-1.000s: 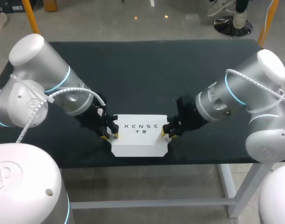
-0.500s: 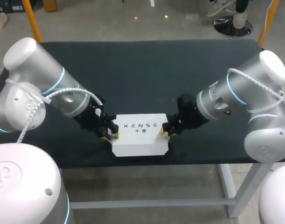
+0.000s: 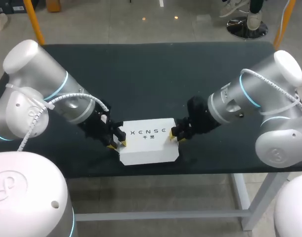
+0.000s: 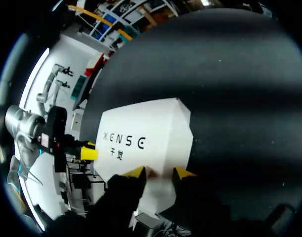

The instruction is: Assemble the packaging by folding the flat box into shape, placing the metal phone stand inside, and closing the box properly

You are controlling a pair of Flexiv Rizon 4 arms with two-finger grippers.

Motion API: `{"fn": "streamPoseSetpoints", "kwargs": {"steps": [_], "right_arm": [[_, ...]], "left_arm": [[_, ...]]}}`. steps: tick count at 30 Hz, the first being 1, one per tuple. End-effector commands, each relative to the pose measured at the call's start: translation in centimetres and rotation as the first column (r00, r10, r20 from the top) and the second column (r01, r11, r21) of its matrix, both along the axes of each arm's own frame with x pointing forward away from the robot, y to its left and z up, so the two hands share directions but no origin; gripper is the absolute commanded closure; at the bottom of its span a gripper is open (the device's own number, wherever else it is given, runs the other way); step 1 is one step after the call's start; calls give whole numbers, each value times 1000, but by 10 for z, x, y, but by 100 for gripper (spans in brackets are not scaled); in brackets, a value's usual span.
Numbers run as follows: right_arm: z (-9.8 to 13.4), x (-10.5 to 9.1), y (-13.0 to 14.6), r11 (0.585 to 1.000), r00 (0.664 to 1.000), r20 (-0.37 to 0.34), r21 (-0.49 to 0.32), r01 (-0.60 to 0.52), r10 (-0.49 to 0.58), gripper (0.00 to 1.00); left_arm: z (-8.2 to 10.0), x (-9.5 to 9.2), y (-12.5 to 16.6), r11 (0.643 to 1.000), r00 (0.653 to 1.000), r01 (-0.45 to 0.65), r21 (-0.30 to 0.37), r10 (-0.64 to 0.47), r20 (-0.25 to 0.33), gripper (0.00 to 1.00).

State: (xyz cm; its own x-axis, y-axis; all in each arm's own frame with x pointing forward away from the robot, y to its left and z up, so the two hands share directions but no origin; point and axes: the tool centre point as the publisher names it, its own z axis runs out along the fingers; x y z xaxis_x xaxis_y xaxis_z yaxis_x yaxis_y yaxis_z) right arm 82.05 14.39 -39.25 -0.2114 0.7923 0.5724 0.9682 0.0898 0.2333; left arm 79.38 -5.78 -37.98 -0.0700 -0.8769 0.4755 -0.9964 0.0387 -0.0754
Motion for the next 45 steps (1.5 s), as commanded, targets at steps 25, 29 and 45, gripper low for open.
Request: {"fn": "streamPoseSetpoints", "kwargs": {"steps": [25, 29, 45], "right_arm": [[5, 1, 3, 1000, 999, -45, 18, -13, 13, 59], [5, 2, 0, 1000, 998, -55, 23, -5, 7, 60], [4, 2, 2, 998, 997, -76, 56, -2, 7, 60]], "left_arm": [[3, 5, -6, 997, 994, -53, -60, 47, -96, 55], [4, 6, -4, 995, 993, -64, -70, 56, -108, 55], [3, 12, -2, 983, 981, -134, -127, 113, -160, 54]]}}
